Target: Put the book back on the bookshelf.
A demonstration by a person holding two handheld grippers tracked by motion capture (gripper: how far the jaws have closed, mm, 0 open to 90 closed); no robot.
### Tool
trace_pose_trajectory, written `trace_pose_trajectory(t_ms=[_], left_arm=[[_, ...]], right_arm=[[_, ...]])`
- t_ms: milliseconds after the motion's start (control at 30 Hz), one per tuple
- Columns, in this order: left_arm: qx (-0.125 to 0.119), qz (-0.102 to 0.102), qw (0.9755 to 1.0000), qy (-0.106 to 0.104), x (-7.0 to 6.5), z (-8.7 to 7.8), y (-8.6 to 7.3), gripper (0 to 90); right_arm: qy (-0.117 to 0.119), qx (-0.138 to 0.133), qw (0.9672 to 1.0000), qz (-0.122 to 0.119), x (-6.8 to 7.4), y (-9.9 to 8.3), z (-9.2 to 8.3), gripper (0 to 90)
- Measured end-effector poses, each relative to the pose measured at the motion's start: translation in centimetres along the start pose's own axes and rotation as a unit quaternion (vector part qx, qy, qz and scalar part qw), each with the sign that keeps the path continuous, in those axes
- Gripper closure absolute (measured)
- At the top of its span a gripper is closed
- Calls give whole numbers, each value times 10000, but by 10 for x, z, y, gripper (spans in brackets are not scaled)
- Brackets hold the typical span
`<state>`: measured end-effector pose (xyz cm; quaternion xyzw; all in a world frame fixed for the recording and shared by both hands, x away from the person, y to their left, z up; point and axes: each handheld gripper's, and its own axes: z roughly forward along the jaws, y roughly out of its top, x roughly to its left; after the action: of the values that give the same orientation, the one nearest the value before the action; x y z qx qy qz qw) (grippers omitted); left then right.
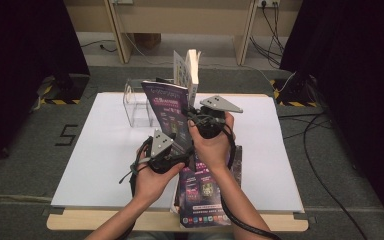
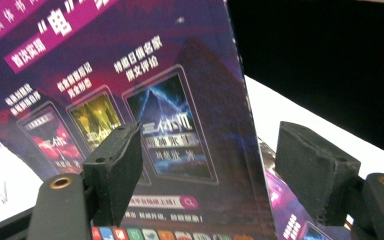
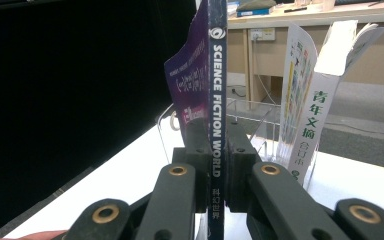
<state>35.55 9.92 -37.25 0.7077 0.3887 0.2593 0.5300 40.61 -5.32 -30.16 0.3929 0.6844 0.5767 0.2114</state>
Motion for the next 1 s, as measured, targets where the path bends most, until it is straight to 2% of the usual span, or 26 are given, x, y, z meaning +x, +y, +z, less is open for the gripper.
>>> trace_pose_trajectory(t_ms=[267,733,867,1000], left_arm=[[-29,95,9998,157,-1,7,3,260],[-79,97,9994,316,-6,17,7,264],[-133,198,9985,492,-9,21,7,276],[-202,175,9977,630,-11,24,7,288]], right_arm=[[-34,32,10000,-15,0,-1,1,848],[-73,38,10000,2,0,-3,3,848],[-62,27,10000,18,1,-3,3,848],[-101,26,9999,4,2,-3,2,847]])
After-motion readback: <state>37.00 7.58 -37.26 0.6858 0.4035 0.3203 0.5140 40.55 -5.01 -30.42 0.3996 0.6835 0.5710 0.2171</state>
